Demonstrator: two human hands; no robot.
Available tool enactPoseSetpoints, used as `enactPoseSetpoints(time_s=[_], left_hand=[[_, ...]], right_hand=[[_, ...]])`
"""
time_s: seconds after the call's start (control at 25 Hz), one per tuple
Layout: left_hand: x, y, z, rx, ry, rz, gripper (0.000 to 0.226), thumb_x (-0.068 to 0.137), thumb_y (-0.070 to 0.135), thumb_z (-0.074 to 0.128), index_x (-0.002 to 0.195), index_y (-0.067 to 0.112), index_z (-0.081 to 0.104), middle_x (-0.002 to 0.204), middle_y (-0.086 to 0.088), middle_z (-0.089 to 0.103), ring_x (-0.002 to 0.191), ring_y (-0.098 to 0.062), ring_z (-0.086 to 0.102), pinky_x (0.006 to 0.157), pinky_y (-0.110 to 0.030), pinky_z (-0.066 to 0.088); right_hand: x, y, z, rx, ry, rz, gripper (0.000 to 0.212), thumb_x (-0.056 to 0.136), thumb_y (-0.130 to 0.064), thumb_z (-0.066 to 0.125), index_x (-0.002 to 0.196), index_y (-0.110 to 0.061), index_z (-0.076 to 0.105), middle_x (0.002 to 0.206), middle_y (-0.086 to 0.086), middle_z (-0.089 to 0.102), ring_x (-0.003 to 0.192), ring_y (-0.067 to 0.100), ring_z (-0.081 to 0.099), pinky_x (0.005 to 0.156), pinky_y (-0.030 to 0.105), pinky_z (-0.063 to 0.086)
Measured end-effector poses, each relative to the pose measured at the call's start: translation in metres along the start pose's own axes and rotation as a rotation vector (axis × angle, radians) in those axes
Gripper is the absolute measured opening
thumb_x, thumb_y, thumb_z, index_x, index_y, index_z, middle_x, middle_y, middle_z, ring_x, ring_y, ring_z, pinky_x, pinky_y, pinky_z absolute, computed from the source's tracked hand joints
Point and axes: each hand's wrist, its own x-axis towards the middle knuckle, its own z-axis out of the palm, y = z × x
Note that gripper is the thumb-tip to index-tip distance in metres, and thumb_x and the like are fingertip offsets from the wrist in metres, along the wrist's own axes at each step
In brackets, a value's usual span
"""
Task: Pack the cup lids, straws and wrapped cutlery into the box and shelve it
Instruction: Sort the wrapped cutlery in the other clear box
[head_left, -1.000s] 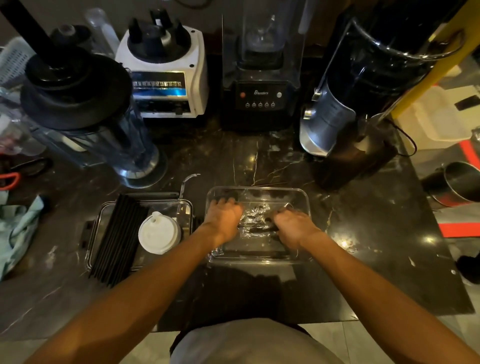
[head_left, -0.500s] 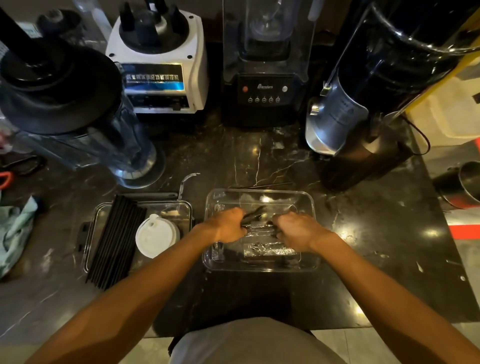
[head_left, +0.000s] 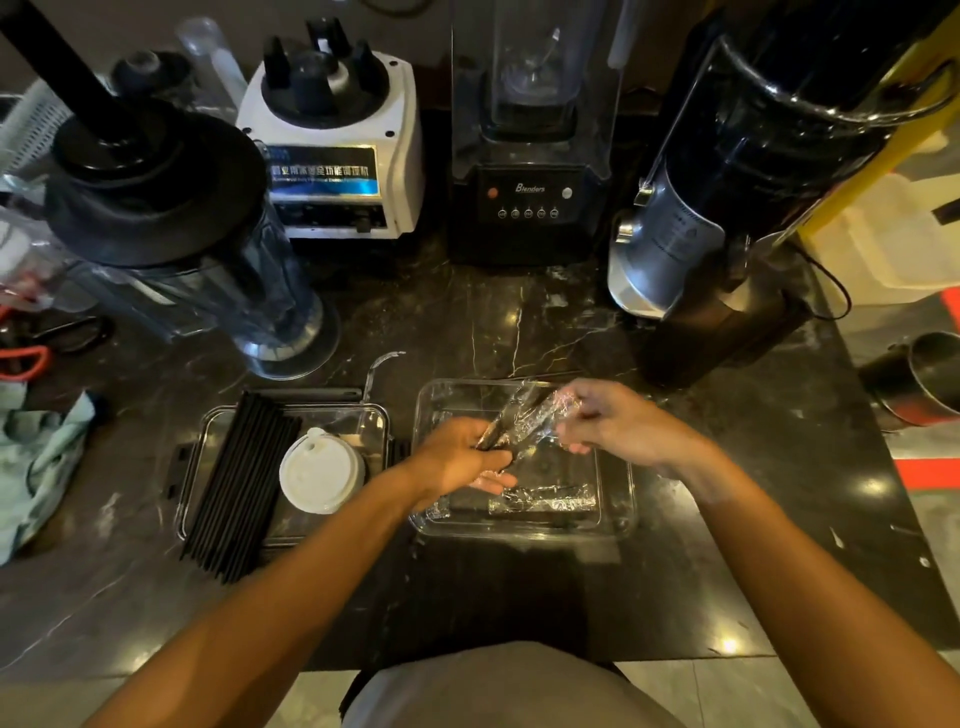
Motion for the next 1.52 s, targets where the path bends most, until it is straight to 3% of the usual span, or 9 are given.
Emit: enactPoseSetpoints(time_s=[0.36,0.48,0.64,0.88,1.04,1.16,1.28,1.44,1.52], left_hand=[[-0.022,-0.006,0.005,-0.341,0.026,0.035,0.028,0.098,0.005,0.064,0.126,0.002,0.059,0.108,-0.016,0.076,0.1,-0.032,0.077,0.08,-0.035,0.063],[-0.022,-0.007,0.003,-0.335,0.065,0.041,0.025,0.099,0.007,0.065,0.123,0.001,0.061,0.099,-0.012,0.078,0.097,-0.031,0.078,0.071,-0.028,0.061],[-0.021,-0.004,0.002,-0.339,0.084,0.071,0.02,0.102,0.009,0.06,0.121,0.003,0.063,0.107,-0.017,0.076,0.098,-0.032,0.078,0.074,-0.032,0.063],[-0.02,0.003,0.001,-0.263,0.089,0.103,0.017,0.1,0.019,0.065,0.116,0.012,0.067,0.102,-0.01,0.08,0.083,-0.019,0.078,0.065,-0.024,0.057],[-0.02,0.001,-0.002,-0.2,0.088,0.098,0.02,0.099,0.019,0.067,0.117,0.011,0.067,0.102,-0.011,0.08,0.066,-0.012,0.07,0.054,-0.021,0.049],[-0.016,-0.002,-0.004,-0.141,0.092,0.102,0.019,0.098,0.018,0.068,0.114,0.007,0.067,0.1,-0.012,0.079,0.058,-0.009,0.061,0.049,-0.02,0.044],[-0.014,-0.004,-0.004,-0.082,0.073,0.124,0.016,0.097,0.019,0.07,0.11,0.01,0.069,0.1,-0.013,0.079,0.055,-0.007,0.056,0.048,-0.019,0.042],[-0.014,-0.005,-0.002,-0.073,0.046,0.113,0.019,0.098,0.023,0.069,0.112,0.011,0.069,0.102,-0.011,0.079,0.058,-0.006,0.057,0.053,-0.019,0.044],[-0.015,-0.007,-0.003,-0.119,0.037,0.103,0.021,0.099,0.027,0.068,0.114,0.012,0.069,0.105,-0.011,0.079,0.06,-0.007,0.057,0.057,-0.02,0.045]], right_hand=[[-0.02,0.0,0.002,0.554,0.241,-0.004,0.007,0.098,-0.004,0.064,0.099,-0.009,0.068,0.09,0.013,0.076,0.063,0.016,0.062,0.068,0.032,0.054],[-0.021,0.004,0.003,0.658,0.274,-0.01,0.007,0.1,-0.007,0.062,0.102,-0.011,0.067,0.09,0.012,0.077,0.061,0.015,0.061,0.067,0.031,0.055],[-0.019,0.005,0.003,0.688,0.244,-0.007,0.012,0.103,-0.012,0.059,0.112,-0.009,0.066,0.098,0.013,0.078,0.06,0.015,0.062,0.065,0.03,0.057],[-0.012,0.001,0.009,0.549,0.214,-0.025,0.014,0.1,-0.007,0.062,0.113,-0.006,0.068,0.1,0.016,0.078,0.061,0.018,0.061,0.065,0.031,0.054],[-0.007,-0.001,0.012,0.185,0.354,-0.135,0.009,0.098,-0.006,0.067,0.102,-0.013,0.072,0.087,0.006,0.073,0.063,0.015,0.058,0.062,0.031,0.049],[-0.004,-0.001,0.009,-0.051,0.46,-0.303,0.016,0.095,-0.011,0.072,0.093,-0.027,0.073,0.099,-0.007,0.062,0.083,0.009,0.06,0.076,0.028,0.049],[-0.004,-0.003,0.003,-0.222,0.285,-0.376,0.011,0.094,-0.011,0.073,0.094,-0.022,0.074,0.12,-0.007,0.062,0.111,0.007,0.06,0.098,0.026,0.046],[-0.001,0.005,0.004,-0.361,0.16,-0.254,0.01,0.098,-0.018,0.068,0.099,-0.028,0.067,0.107,-0.005,0.067,0.098,0.016,0.064,0.089,0.046,0.056],[-0.001,0.005,0.004,-0.397,0.143,-0.204,0.013,0.099,-0.02,0.067,0.11,-0.027,0.068,0.108,-0.006,0.063,0.1,0.013,0.062,0.092,0.041,0.054]])
